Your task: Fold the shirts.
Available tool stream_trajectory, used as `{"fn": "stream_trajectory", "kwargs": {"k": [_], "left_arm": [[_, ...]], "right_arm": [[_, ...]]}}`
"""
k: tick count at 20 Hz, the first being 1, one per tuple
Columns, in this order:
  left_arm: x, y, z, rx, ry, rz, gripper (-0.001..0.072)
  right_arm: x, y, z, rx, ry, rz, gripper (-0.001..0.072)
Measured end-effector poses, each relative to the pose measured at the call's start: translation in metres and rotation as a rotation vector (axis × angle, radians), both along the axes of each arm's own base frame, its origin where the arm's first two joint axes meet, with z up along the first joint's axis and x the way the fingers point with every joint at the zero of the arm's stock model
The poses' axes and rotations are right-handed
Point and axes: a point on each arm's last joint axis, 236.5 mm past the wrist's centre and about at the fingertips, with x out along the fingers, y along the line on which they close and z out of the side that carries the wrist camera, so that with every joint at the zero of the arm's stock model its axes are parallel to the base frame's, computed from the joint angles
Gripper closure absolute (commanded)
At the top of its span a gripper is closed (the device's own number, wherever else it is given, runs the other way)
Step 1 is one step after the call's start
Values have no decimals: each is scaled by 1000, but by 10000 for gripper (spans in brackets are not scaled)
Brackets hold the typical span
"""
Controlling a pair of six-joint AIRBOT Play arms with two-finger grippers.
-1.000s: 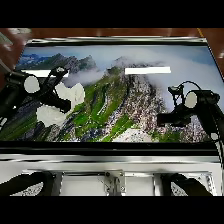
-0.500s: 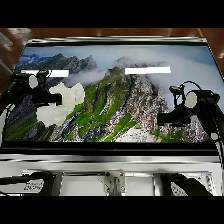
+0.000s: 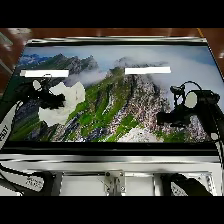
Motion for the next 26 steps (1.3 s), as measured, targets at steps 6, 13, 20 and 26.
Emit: {"fn": "stream_trajectory", "kwargs": {"k": [6,13,20,26], "left_arm": [[19,-23,83,-15,-196,-116,669],[-47,-141,238,-96,-491,-474,669],[-126,-308,221,-302,-470,-764,667],[-141,-375,151,-347,-328,-798,-10]], "right_arm": [[-8,1,0,6,35,-4,20],[-11,0,0,-1,42,90,20],[-40,-3,1,-8,156,178,20],[-46,-27,2,-104,191,194,20]]}}
